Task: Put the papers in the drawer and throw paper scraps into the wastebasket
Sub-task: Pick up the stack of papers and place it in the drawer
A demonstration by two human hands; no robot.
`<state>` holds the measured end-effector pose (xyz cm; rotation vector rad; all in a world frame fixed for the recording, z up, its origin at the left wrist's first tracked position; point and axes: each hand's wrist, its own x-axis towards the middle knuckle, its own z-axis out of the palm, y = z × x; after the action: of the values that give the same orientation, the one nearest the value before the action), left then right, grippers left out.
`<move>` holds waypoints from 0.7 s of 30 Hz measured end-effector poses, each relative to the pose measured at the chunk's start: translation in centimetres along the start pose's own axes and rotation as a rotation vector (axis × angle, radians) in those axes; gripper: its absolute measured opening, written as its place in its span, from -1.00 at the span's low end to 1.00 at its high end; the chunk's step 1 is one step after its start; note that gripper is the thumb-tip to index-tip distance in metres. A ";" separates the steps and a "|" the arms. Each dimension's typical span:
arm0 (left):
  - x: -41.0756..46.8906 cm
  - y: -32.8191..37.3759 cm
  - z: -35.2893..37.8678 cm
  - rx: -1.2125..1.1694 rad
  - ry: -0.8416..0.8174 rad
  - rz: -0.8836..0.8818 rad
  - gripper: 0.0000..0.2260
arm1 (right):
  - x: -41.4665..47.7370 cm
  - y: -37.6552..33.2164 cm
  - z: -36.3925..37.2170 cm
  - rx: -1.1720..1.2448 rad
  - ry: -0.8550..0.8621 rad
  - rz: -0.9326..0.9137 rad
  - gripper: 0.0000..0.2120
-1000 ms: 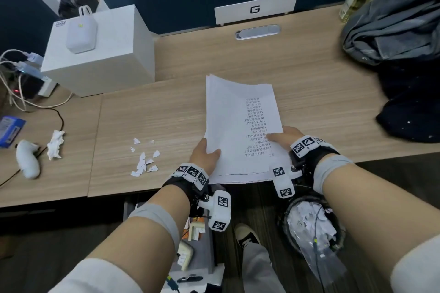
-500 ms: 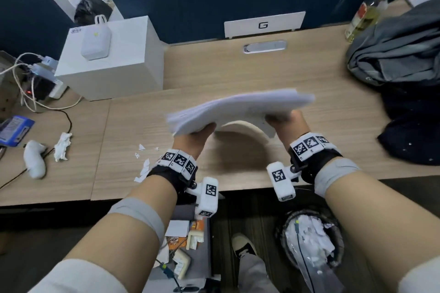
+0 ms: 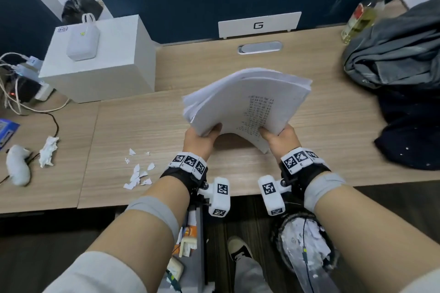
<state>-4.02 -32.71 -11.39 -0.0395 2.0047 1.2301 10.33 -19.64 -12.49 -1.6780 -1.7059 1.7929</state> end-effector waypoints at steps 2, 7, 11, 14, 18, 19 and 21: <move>0.0 0.6 -0.3 0.017 0.024 0.021 -0.90 | 0.2 -0.6 0.0 -0.040 -0.012 -0.036 -0.80; -0.8 2.2 -2.2 0.132 -0.059 0.059 -0.70 | -1.1 -2.9 -1.5 -0.138 -0.084 -0.142 -0.74; -2.3 2.6 -3.9 0.205 -0.186 0.045 -0.67 | -3.4 -3.4 -2.8 -0.173 -0.158 -0.114 -0.69; -2.7 1.6 -5.0 0.237 -0.280 0.024 -0.46 | -5.1 -2.9 -3.3 -0.142 -0.172 -0.074 -0.66; -3.6 1.6 -5.7 0.245 -0.349 0.020 -0.60 | -7.0 -1.5 -3.7 0.033 -0.162 0.001 -0.70; -3.6 1.7 -5.8 0.253 -0.363 0.021 -0.59 | -7.2 -1.1 -3.8 0.112 -0.164 0.043 -0.71; -3.6 1.8 -6.1 0.248 -0.386 0.018 -0.52 | -7.3 -0.7 -3.9 0.266 -0.168 0.132 -0.70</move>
<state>-5.81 -37.69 -6.34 0.3150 1.8013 0.9090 15.51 -22.42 -6.68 -1.5990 -1.3638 2.1663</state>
